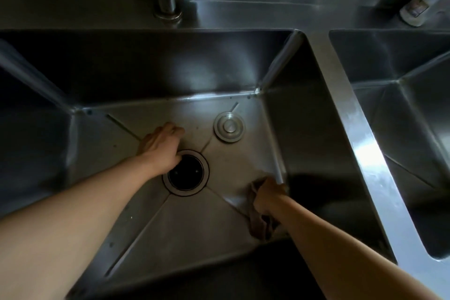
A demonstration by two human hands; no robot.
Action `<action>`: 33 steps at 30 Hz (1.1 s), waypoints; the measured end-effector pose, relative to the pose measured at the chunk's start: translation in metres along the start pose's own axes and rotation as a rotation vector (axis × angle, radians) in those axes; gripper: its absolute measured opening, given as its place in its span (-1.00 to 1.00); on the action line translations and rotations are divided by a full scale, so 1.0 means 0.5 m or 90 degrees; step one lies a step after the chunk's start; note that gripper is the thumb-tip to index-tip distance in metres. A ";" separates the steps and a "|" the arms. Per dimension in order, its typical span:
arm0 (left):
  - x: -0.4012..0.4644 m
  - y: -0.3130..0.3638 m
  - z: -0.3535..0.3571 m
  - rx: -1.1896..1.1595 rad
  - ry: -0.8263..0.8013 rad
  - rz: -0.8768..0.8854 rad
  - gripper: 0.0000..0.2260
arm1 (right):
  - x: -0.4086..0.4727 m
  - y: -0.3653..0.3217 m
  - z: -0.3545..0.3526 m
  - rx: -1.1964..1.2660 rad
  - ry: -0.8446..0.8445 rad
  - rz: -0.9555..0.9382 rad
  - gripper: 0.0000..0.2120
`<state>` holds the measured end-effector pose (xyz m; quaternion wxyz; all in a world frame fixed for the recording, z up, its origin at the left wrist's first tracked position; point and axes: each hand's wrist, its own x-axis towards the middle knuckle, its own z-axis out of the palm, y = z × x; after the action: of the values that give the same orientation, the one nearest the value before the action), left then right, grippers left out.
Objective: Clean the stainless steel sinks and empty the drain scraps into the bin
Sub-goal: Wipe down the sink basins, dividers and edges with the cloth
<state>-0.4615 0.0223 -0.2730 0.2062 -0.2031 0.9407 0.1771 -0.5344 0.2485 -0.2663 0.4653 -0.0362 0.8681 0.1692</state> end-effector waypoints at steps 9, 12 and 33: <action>-0.042 -0.051 0.012 -0.018 -0.010 -0.023 -0.47 | -0.028 -0.158 0.061 0.308 0.115 -0.055 -0.60; -0.047 -0.073 0.007 -0.016 0.006 -0.027 -0.48 | -0.038 -0.214 0.049 0.303 0.166 -0.177 -0.66; -0.021 -0.175 -0.090 0.022 0.075 -0.071 -0.43 | 0.147 -0.365 -0.135 0.063 0.462 -0.510 -0.56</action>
<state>-0.4271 -0.0679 -0.2515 0.1637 -0.2618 0.9412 0.1370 -0.5891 0.0616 -0.3395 0.1648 -0.3983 0.8982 -0.0858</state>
